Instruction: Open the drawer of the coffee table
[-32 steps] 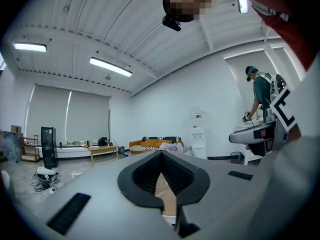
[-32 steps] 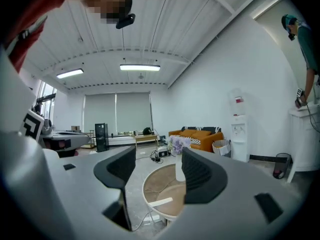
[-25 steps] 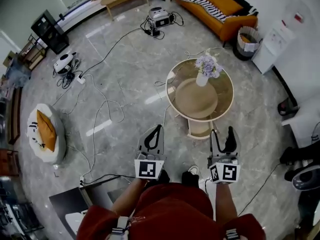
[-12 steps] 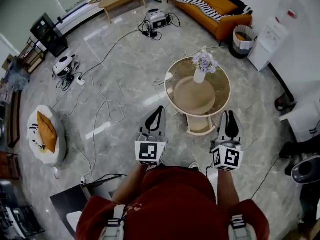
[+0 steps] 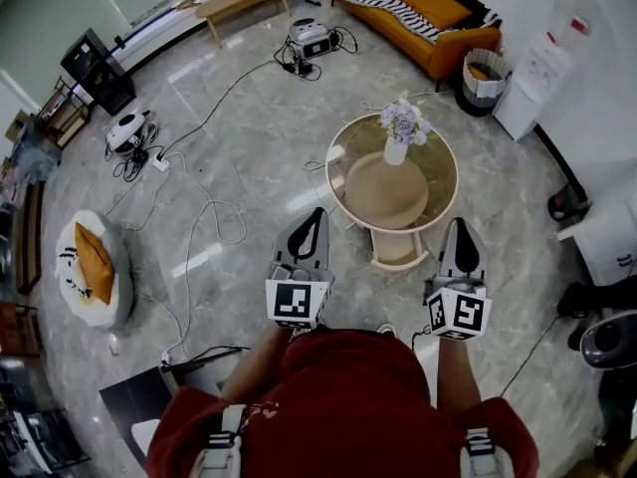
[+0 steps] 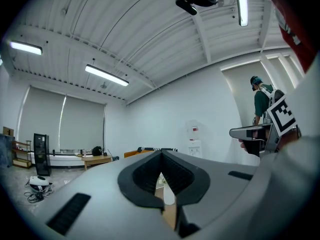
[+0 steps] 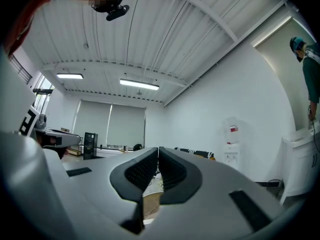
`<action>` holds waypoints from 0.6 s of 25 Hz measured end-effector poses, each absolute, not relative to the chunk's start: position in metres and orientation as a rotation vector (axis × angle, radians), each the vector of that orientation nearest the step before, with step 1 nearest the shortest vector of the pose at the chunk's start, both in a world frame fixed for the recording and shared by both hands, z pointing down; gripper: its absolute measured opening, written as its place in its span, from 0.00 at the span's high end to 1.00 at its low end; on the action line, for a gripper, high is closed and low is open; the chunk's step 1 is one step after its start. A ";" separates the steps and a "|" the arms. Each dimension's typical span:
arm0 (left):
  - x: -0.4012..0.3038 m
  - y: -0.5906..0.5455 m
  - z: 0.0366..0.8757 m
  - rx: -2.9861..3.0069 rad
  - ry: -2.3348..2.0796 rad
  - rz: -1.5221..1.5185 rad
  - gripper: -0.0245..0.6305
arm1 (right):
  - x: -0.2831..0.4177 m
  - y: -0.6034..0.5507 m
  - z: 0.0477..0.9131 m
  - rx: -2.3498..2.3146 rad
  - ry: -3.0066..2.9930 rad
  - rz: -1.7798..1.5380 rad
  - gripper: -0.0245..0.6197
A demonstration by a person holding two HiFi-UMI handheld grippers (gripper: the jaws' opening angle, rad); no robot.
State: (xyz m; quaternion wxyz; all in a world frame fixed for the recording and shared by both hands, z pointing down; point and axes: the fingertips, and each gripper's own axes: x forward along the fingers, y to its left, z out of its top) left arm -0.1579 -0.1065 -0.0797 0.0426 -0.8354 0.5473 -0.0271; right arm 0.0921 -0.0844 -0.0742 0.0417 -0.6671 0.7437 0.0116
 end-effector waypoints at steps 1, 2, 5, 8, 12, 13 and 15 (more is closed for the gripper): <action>-0.156 -0.106 -0.081 -2.559 1.675 -0.099 0.94 | 0.093 -0.084 -0.074 -2.044 2.282 0.036 0.93; -0.155 -0.105 -0.082 -2.561 1.675 -0.115 0.94 | 0.093 -0.085 -0.075 -2.044 2.288 0.035 0.93; -0.152 -0.104 -0.083 -2.572 1.686 -0.147 0.94 | 0.092 -0.087 -0.073 -2.039 2.311 0.027 0.93; -0.151 -0.106 -0.083 -2.553 1.672 -0.098 0.94 | 0.090 -0.091 -0.072 -2.034 2.333 0.020 0.93; -0.153 -0.108 -0.076 -2.574 1.697 -0.083 0.94 | 0.088 -0.094 -0.070 -2.034 2.351 0.003 0.93; -0.153 -0.107 -0.075 -2.574 1.702 -0.087 0.94 | 0.087 -0.094 -0.069 -2.029 2.357 -0.001 0.93; -0.153 -0.106 -0.077 -2.570 1.703 -0.097 0.94 | 0.085 -0.095 -0.069 -2.017 2.367 -0.004 0.93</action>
